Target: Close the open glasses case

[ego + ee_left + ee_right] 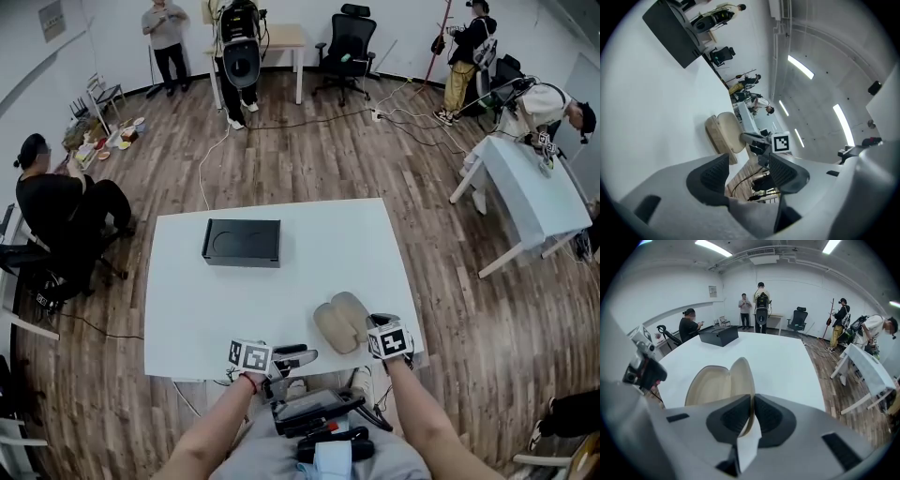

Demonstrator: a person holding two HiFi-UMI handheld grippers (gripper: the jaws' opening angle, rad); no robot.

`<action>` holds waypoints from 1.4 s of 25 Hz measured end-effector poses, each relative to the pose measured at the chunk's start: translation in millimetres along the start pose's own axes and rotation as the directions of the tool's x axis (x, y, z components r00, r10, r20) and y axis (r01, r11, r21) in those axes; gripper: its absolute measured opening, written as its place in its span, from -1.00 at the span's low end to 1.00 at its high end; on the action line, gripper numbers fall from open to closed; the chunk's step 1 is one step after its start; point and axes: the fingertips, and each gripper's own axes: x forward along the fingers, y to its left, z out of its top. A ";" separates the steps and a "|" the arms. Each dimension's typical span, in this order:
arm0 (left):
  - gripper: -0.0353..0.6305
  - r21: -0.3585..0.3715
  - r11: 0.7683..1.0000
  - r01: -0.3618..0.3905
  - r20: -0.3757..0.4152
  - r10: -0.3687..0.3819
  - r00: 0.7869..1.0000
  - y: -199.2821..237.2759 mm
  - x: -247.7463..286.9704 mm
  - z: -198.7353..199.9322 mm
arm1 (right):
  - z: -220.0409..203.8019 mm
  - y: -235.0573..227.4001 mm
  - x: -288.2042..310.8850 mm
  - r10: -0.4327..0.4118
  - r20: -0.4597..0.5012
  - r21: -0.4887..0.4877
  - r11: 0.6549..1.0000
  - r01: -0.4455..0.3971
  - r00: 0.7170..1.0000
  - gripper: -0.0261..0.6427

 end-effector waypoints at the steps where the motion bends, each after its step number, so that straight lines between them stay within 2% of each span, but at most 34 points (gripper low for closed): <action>1: -0.13 0.008 1.000 -0.022 -0.019 0.022 1.000 6.6 5.0 8.5 | 0.7 1.8 -0.4 0.006 0.006 0.000 1.000 -0.006 1.000 -0.78; 3: -0.13 0.025 0.997 -0.075 -0.051 0.076 0.996 21.5 13.6 28.6 | -0.3 4.4 -1.4 0.012 0.009 0.002 1.000 -0.012 1.000 -0.78; 4: -0.13 0.009 0.995 -0.095 -0.063 0.095 0.993 29.2 18.0 38.4 | -1.4 5.2 -1.4 0.014 0.009 0.004 1.000 -0.014 1.000 -0.78; 6: -0.12 -0.072 0.991 -0.116 -0.083 0.110 0.990 42.7 28.9 50.3 | -3.4 6.1 -1.0 0.020 0.008 0.012 1.000 -0.020 1.000 -0.78; 8: -0.12 -0.146 0.978 -0.149 -0.123 0.131 0.984 56.4 40.5 46.3 | -4.0 6.1 -0.8 0.027 0.009 0.021 0.999 -0.028 1.000 -0.78; 10: -0.11 -0.175 0.963 -0.203 -0.176 0.172 0.969 71.5 50.1 33.7 | -3.6 4.6 -0.3 0.030 0.010 0.025 0.999 -0.030 0.999 -0.78; 12: -0.10 -0.197 0.952 -0.234 -0.188 0.197 0.962 80.5 58.9 26.2 | -3.3 1.8 0.2 0.037 0.012 0.027 0.999 -0.037 0.999 -0.78; 17: -0.11 -0.300 0.938 -0.173 -0.135 0.138 0.981 73.5 82.6 25.5 | -0.2 0.8 -4.1 0.059 0.021 0.013 0.998 -0.059 0.998 -0.78; 21: -0.11 -0.321 0.933 -0.163 -0.123 0.130 0.984 74.8 92.8 20.6 | -1.1 2.5 -4.6 0.073 0.020 -0.022 0.997 -0.072 0.997 -0.78; 23: -0.18 -0.311 0.934 -0.175 -0.130 0.141 0.981 76.1 93.3 16.6 | 0.9 0.3 -6.8 0.079 0.020 -0.039 0.996 -0.078 0.997 -0.78; 25: -0.36 -0.316 0.934 -0.166 -0.110 0.138 0.984 73.5 93.4 17.1 | 7.7 -2.6 -12.2 0.084 0.027 -0.068 0.994 -0.082 0.996 -0.78; 27: -0.39 -0.337 0.936 -0.104 -0.048 0.093 0.994 60.8 92.2 24.4 | 20.3 -4.0 -20.9 0.085 0.046 -0.117 0.990 -0.079 0.995 -0.78; 29: -0.39 -0.349 0.937 0.023 0.050 -0.006 0.999 34.3 87.4 38.2 | 39.4 -2.4 -33.6 0.097 0.076 -0.179 0.980 -0.082 0.992 -0.78; 30: -0.34 -0.348 0.932 0.098 0.106 -0.065 0.992 18.7 82.9 47.3 | 52.0 0.0 -41.4 0.114 0.092 -0.212 0.973 -0.093 0.989 -0.78; 32: -0.15 -0.322 0.917 0.233 0.216 -0.168 0.962 -11.9 69.4 69.3 | 83.1 8.0 -59.1 0.167 0.125 -0.289 0.949 -0.125 0.978 -0.78; 35: -0.04 -0.268 0.879 0.395 0.348 -0.294 0.890 -64.5 41.8 98.3 | 132.0 25.4 -96.4 0.250 0.151 -0.414 0.895 -0.168 0.956 -0.78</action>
